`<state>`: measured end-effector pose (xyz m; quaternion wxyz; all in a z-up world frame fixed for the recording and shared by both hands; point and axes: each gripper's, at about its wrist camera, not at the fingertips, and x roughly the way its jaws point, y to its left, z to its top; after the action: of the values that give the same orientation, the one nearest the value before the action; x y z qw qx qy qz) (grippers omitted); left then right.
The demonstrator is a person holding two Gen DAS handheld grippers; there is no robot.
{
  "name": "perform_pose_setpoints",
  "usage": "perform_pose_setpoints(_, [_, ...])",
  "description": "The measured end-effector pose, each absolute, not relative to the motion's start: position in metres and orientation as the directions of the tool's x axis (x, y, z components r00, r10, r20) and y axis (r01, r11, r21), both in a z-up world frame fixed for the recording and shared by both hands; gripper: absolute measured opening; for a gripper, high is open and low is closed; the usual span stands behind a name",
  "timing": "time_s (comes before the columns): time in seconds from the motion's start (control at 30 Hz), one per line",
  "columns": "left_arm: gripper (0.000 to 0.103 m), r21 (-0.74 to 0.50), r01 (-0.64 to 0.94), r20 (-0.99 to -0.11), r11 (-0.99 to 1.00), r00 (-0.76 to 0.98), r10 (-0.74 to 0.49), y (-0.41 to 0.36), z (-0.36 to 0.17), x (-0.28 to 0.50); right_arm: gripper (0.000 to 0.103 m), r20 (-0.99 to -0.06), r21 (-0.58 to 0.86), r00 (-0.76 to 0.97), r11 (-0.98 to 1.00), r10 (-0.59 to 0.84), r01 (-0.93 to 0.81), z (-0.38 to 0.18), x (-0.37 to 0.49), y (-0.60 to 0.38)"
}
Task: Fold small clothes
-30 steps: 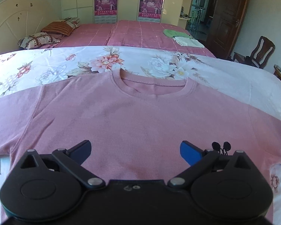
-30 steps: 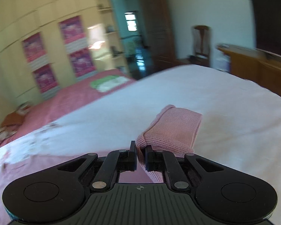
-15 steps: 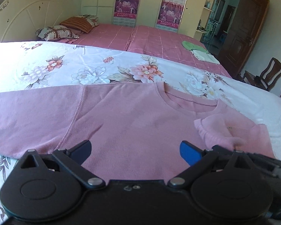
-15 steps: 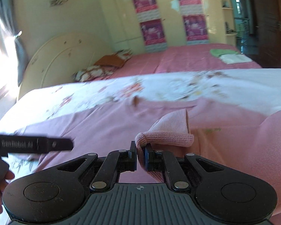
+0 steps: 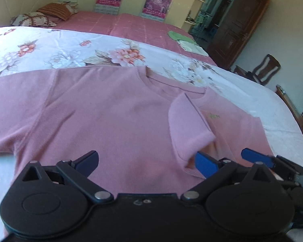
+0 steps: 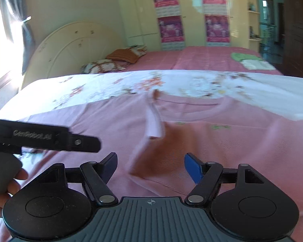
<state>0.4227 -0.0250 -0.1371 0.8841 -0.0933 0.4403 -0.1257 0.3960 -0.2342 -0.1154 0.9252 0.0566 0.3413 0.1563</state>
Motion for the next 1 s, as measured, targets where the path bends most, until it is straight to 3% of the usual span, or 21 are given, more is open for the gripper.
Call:
perform_pose_setpoints(0.23, [0.1,-0.151,0.246,-0.737,0.957,0.618,-0.275,-0.08,-0.159,0.423,0.073,-0.634,0.053,0.768,0.996,0.086,-0.068,-0.12,0.352,-0.303])
perform_pose_setpoints(0.4, [0.098,-0.132,0.219,-0.711,0.967,0.658,-0.246,-0.089,-0.163,0.439,0.073,-0.659,0.05,0.752,0.996,-0.025,0.077,-0.128,0.34,-0.349])
perform_pose_setpoints(0.47, [0.086,-0.15,0.218,-0.701,0.964,0.664,-0.259,-0.085,-0.166,0.442,0.073,-0.673,0.051,0.738,0.993,-0.045,0.107,-0.132,0.338,-0.36])
perform_pose_setpoints(0.5, [0.051,-0.169,0.236,-0.695,0.957,0.661,-0.285,-0.082,-0.167,0.444,0.073,-0.678,0.054,0.733,0.991,-0.052,0.119,-0.135,0.338,-0.364])
perform_pose_setpoints(0.53, [0.031,-0.194,0.249,-0.698,0.949,0.644,-0.312,-0.079,-0.17,0.447,0.073,-0.684,0.056,0.727,0.99,-0.056,0.129,-0.137,0.338,-0.368])
perform_pose_setpoints(0.67, [0.028,-0.203,0.222,-0.685,0.954,0.664,-0.3,-0.072,-0.175,0.446,0.072,-0.701,0.061,0.71,0.988,-0.061,0.145,-0.143,0.339,-0.374])
perform_pose_setpoints(0.73, [0.01,-0.246,0.218,-0.671,0.945,0.665,-0.328,-0.066,-0.174,0.446,0.072,-0.705,0.059,0.707,0.988,-0.062,0.145,-0.146,0.341,-0.373])
perform_pose_setpoints(0.8, [0.008,-0.274,0.208,-0.658,0.939,0.672,-0.34,-0.062,-0.171,0.447,0.072,-0.707,0.058,0.705,0.989,-0.058,0.139,-0.149,0.345,-0.373])
perform_pose_setpoints(0.87, [0.007,-0.298,0.208,-0.624,0.932,0.696,-0.355,-0.058,-0.163,0.446,0.05,-0.712,0.063,0.7,0.989,-0.049,0.133,-0.152,0.35,-0.373])
perform_pose_setpoints(0.9, [0.007,-0.309,0.206,-0.607,0.929,0.709,-0.359,-0.056,-0.158,0.445,0.034,-0.721,0.07,0.692,0.989,-0.043,0.133,-0.154,0.354,-0.373])
perform_pose_setpoints(1.0, [0.007,-0.339,0.201,-0.552,0.919,0.749,-0.367,-0.049,-0.14,0.444,0.034,-0.714,0.068,0.697,0.986,-0.058,0.152,-0.155,0.362,-0.375])
